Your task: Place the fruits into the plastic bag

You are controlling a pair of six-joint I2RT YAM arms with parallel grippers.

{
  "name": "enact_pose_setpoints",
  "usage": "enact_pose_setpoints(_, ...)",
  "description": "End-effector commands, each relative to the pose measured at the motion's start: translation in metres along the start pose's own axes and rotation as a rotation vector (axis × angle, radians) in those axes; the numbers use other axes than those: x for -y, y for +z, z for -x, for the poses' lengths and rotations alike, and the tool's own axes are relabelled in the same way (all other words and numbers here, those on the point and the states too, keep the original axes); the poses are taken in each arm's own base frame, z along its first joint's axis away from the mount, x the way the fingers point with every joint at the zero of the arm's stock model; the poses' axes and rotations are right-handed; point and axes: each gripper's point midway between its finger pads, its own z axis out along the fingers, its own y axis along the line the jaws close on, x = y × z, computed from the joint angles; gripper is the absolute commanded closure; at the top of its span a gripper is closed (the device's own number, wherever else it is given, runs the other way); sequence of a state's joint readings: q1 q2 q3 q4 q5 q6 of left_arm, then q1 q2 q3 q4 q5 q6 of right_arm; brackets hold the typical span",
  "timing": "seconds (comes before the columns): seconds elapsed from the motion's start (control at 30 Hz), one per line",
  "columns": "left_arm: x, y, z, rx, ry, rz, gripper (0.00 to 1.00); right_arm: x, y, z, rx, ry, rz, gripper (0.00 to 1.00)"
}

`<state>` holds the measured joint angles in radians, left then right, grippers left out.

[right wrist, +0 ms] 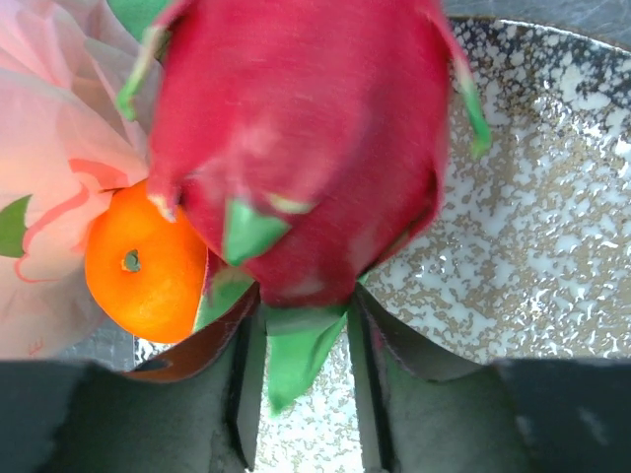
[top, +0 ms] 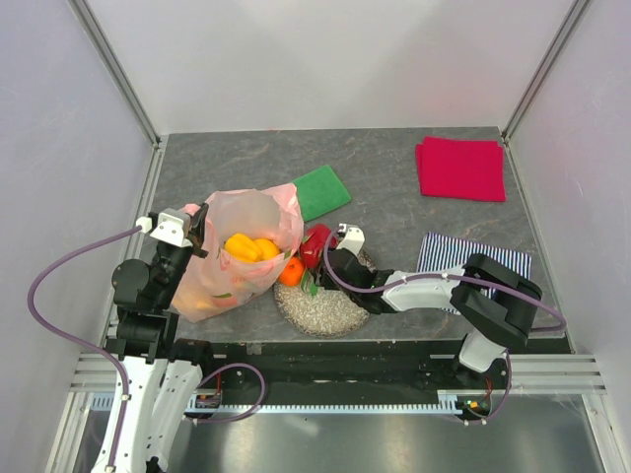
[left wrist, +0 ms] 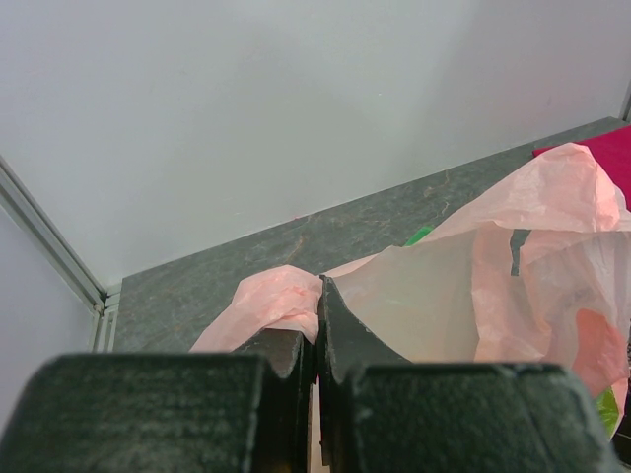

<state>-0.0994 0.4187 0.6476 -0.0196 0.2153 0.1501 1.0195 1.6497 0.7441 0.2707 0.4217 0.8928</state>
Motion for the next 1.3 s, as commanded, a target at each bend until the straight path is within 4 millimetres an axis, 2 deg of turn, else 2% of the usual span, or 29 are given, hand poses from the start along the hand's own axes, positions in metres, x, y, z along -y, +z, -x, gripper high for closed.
enact_pose_setpoints(0.0,-0.001,0.001,0.006,0.030,-0.011,0.006,0.98,-0.008,0.003,0.009,0.045,0.006,0.011,0.63)
enact_pose_setpoints(0.07,-0.001,0.001,0.006,0.031,-0.009,0.008,0.98,-0.006,-0.001,0.012,0.052,0.014,0.006,0.72)
enact_pose_setpoints(0.23,-0.001,0.001,0.006,0.032,-0.009,0.005,0.98,0.003,-0.018,0.026,0.094,0.034,-0.018,0.79)
enact_pose_setpoints(0.5,0.000,0.001,0.006,0.032,-0.009,0.003,0.99,0.034,-0.050,0.058,0.200,0.051,-0.117,0.96)
enact_pose_setpoints(0.53,0.000,0.001,0.006,0.031,-0.011,0.003,0.98,0.040,-0.055,0.066,0.213,0.055,-0.127,1.00)
enact_pose_setpoints(0.6,0.000,0.001,0.006,0.031,-0.011,0.000,0.98,0.049,-0.061,0.076,0.236,0.037,-0.147,1.00)
enact_pose_setpoints(0.63,0.000,0.000,0.007,0.034,-0.010,0.002,0.98,0.050,-0.069,0.091,0.272,0.045,-0.144,1.00)
enact_pose_setpoints(0.67,0.000,0.001,0.006,0.033,-0.009,0.000,0.98,0.051,-0.074,0.098,0.290,0.036,-0.147,1.00)
enact_pose_setpoints(0.7,0.001,0.001,0.006,0.033,-0.011,-0.001,0.98,0.049,-0.086,0.116,0.343,0.037,-0.141,1.00)
enact_pose_setpoints(0.77,0.000,0.001,0.006,0.033,-0.011,0.000,0.98,0.045,-0.101,0.135,0.388,-0.036,-0.131,1.00)
enact_pose_setpoints(0.8,0.000,0.001,0.006,0.033,-0.011,0.000,0.99,0.036,-0.115,0.151,0.426,-0.040,-0.097,1.00)
enact_pose_setpoints(0.87,0.001,0.001,0.007,0.034,-0.010,-0.001,0.99,0.019,-0.130,0.170,0.468,-0.142,-0.027,1.00)
enact_pose_setpoints(0.9,0.001,0.001,0.007,0.034,-0.010,-0.001,0.98,0.004,-0.145,0.183,0.504,-0.153,0.037,1.00)
enact_pose_setpoints(1.0,0.001,0.001,0.006,0.033,-0.011,-0.003,0.99,-0.043,-0.175,0.200,0.564,-0.249,0.234,1.00)
enact_pose_setpoints(1.03,0.001,0.001,0.006,0.033,-0.012,-0.001,0.99,-0.063,-0.184,0.204,0.581,-0.274,0.318,1.00)
enact_pose_setpoints(1.07,0.001,0.001,0.006,0.032,-0.011,-0.006,0.99,-0.075,-0.189,0.205,0.593,-0.330,0.351,1.00)
enact_pose_setpoints(1.1,0.001,0.001,0.006,0.032,-0.013,-0.003,0.98,-0.099,-0.199,0.205,0.603,-0.356,0.418,1.00)
enact_pose_setpoints(1.17,0.001,0.001,0.006,0.032,-0.013,-0.005,0.99,-0.124,-0.206,0.202,0.612,-0.439,0.482,1.00)
enact_pose_setpoints(1.2,0.001,0.001,0.005,0.030,-0.013,-0.003,0.99,-0.145,-0.210,0.200,0.621,-0.459,0.532,1.00)
enact_pose_setpoints(1.27,0.001,0.001,0.005,0.030,-0.013,-0.005,0.99,-0.168,-0.216,0.194,0.629,-0.521,0.598,1.00)
